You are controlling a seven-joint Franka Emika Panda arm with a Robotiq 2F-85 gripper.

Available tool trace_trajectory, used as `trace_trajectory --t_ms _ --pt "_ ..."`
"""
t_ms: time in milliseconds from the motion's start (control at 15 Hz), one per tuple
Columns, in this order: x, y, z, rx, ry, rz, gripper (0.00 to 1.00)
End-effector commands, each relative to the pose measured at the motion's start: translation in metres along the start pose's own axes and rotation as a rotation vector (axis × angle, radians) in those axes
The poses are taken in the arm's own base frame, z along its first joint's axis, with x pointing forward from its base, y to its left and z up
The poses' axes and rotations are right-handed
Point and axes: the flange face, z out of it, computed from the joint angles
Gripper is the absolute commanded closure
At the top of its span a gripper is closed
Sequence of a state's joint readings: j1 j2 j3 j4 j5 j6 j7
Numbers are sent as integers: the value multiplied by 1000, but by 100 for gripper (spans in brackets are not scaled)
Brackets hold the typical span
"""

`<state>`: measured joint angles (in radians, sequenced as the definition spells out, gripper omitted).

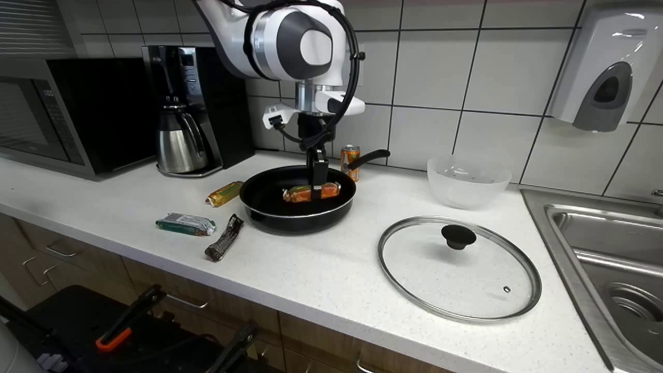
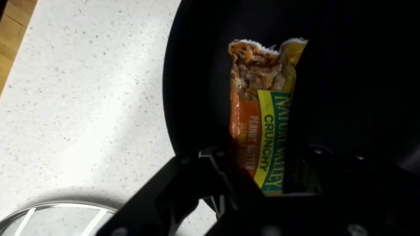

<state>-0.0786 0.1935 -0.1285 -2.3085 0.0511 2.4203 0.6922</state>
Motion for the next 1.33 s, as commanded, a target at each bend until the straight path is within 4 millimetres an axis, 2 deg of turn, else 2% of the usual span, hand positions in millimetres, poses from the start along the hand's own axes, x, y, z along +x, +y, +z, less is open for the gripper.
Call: trace_trajectory --t_ms 0,267,667,733,867,1067,1267 --pt "5 -15 15 -13 -45 -40 83" --pt "5 -17 29 -26 -61 -52 83" --pt "1 -17 37 -20 -68 -45 83" --pt "0 -17 36 -21 -67 -45 35" --pt "-5 -17 32 -24 -69 -55 25" --pt "-15 -18 24 -24 -71 -76 2" --pt "-27 -20 10 -23 -63 -96 0"
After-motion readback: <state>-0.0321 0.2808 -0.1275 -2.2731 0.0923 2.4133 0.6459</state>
